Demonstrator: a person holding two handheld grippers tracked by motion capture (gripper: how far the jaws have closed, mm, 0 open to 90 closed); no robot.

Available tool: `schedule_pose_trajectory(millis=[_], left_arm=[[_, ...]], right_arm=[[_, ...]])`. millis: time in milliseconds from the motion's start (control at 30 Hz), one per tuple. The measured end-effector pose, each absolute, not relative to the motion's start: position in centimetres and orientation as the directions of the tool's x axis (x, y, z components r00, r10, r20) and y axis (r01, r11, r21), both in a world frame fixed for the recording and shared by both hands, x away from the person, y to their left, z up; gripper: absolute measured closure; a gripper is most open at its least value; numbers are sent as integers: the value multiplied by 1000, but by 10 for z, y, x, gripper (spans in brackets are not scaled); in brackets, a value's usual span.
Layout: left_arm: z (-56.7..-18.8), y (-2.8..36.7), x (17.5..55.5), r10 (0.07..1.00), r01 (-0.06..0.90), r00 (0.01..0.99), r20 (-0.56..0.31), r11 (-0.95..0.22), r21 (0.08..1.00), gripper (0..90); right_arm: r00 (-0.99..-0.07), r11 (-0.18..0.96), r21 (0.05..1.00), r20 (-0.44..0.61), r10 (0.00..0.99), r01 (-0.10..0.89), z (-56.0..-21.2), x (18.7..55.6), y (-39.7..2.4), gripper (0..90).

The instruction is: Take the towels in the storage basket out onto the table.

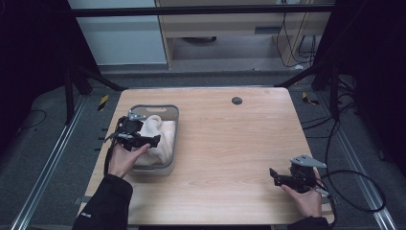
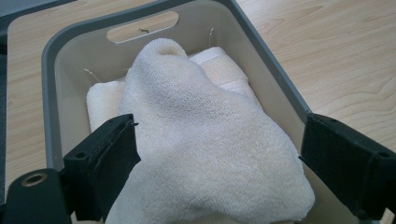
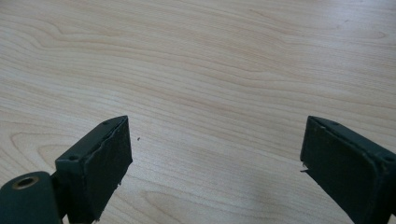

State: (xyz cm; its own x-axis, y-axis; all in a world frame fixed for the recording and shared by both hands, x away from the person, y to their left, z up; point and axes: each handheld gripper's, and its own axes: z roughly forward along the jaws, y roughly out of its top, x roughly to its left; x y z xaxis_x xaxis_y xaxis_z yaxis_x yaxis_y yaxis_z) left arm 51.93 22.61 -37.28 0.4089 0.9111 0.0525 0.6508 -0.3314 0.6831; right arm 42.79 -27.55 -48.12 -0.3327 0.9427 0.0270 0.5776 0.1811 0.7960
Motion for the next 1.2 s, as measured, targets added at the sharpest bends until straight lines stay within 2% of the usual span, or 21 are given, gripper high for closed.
schedule_pose_trajectory(millis=[833,1033,1200], left_arm=[[-402,218,534,924,722,381,42,-325,611,24],[-407,219,535,928,727,371,38,-316,609,36],[-410,222,535,938,743,347,26,-292,603,84]], right_arm=[[-343,197,774,27,939,602,-484,430,-274,50],[-344,202,772,24,939,603,-484,430,-274,45],[-344,202,771,24,939,604,-484,430,-274,45]])
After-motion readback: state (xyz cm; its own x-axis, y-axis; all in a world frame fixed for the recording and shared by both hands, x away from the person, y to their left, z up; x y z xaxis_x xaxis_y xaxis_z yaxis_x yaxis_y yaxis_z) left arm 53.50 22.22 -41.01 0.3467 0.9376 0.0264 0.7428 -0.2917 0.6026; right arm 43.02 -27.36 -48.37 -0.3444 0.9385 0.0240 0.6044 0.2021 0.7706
